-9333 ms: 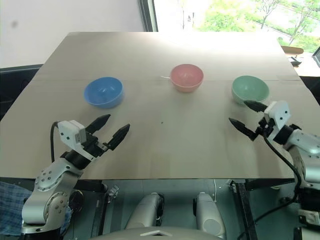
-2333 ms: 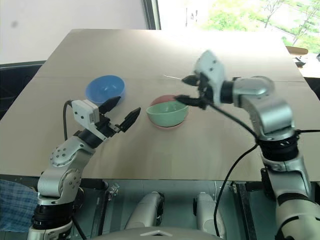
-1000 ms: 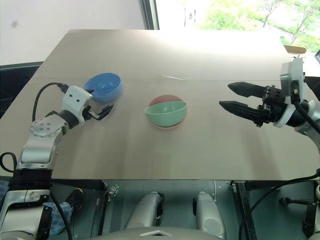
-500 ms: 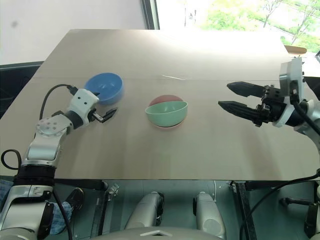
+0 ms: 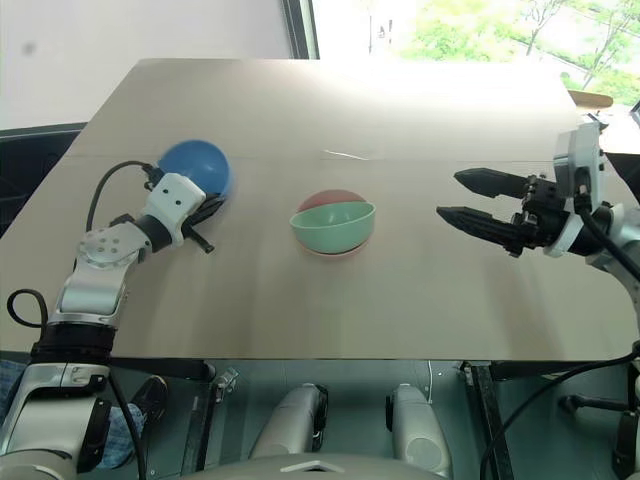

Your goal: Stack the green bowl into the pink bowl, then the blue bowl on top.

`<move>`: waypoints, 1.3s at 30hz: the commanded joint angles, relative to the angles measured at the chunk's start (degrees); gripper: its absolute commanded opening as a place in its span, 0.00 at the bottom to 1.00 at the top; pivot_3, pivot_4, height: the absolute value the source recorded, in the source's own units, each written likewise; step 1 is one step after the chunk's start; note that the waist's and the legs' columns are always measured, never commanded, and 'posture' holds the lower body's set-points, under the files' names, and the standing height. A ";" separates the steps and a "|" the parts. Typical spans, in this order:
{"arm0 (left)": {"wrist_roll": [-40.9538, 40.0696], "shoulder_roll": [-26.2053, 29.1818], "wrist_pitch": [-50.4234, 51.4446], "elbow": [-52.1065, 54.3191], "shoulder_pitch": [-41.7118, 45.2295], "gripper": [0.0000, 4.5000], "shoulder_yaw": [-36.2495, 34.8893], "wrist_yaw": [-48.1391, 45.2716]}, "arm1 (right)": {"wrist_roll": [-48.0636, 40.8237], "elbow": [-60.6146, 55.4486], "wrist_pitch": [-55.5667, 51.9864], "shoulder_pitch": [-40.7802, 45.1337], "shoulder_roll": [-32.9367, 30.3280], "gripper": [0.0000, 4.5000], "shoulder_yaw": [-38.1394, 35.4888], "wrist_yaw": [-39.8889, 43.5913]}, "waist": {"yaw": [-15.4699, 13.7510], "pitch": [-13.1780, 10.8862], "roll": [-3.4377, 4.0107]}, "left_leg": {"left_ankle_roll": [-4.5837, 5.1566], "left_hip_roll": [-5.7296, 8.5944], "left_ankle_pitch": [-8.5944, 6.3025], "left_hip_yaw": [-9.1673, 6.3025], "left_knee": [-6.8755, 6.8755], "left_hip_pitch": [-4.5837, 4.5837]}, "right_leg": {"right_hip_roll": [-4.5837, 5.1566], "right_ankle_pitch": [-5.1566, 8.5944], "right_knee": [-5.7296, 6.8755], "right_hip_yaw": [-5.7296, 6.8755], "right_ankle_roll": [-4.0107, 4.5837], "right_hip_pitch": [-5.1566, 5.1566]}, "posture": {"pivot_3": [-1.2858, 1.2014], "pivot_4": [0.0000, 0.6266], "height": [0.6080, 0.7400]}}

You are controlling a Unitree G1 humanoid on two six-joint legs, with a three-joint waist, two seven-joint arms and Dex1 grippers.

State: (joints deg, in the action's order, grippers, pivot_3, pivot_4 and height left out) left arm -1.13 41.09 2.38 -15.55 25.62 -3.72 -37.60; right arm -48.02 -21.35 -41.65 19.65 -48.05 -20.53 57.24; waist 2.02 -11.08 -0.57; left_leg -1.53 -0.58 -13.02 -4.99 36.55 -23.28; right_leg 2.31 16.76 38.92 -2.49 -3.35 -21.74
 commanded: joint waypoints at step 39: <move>-18.11 -4.95 -1.66 18.78 12.02 0.71 8.11 -30.57 | 0.39 0.12 3.83 -2.36 -2.85 0.73 -0.71 1.10 | 0.20 0.00 0.01 | 0.02 -0.02 -0.01 -0.17 0.63 -0.41 | -0.07 -0.02 0.10 0.17 -0.04 -0.11 | 0.52 0.24 1.00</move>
State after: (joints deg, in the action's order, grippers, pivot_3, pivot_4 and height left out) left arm -17.05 35.72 -0.04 0.99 38.12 6.98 -69.05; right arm -46.75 -19.56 -38.54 17.17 -49.98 -19.08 58.16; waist 2.22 -11.08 -0.56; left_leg -1.52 -0.59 -13.03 -5.14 37.18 -23.69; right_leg 2.24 16.74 39.02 -2.34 -3.39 -21.85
